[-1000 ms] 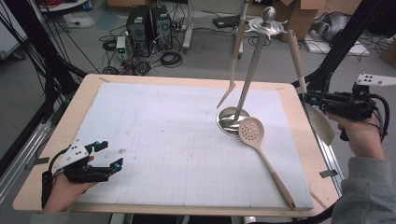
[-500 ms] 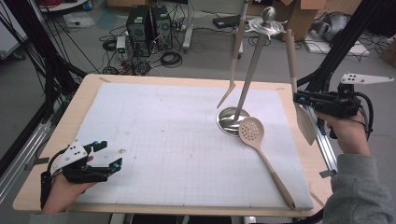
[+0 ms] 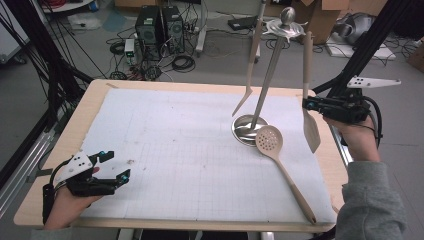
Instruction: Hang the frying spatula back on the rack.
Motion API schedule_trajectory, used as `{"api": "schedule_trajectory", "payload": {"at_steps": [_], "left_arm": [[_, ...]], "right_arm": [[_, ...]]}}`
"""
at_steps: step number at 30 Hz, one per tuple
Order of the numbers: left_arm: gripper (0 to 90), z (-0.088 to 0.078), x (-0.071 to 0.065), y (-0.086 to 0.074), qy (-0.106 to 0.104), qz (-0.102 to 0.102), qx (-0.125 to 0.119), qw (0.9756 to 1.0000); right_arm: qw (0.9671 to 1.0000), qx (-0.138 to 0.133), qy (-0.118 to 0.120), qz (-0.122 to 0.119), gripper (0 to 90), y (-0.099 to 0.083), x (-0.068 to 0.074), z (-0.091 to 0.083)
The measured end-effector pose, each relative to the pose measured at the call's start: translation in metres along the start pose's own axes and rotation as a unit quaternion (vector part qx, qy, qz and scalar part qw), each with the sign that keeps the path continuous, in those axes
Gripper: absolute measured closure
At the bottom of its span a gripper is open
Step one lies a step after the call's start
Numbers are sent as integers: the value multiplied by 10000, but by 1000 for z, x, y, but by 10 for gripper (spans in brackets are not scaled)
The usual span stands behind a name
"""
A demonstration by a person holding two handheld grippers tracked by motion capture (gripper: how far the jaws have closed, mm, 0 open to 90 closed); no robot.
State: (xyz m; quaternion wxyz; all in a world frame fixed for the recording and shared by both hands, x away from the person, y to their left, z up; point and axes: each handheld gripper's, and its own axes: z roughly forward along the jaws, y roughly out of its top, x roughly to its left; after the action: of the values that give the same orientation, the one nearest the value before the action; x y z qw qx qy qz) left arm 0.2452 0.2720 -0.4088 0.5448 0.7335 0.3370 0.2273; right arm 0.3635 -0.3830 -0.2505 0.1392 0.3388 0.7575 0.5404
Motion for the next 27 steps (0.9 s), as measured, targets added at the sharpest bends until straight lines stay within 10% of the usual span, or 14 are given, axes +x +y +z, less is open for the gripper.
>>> {"api": "schedule_trajectory", "payload": {"at_steps": [27], "left_arm": [[133,-4,1,0,31,9,-42,10000]], "right_arm": [[9998,18,-179,20,777,4,5,40]]}}
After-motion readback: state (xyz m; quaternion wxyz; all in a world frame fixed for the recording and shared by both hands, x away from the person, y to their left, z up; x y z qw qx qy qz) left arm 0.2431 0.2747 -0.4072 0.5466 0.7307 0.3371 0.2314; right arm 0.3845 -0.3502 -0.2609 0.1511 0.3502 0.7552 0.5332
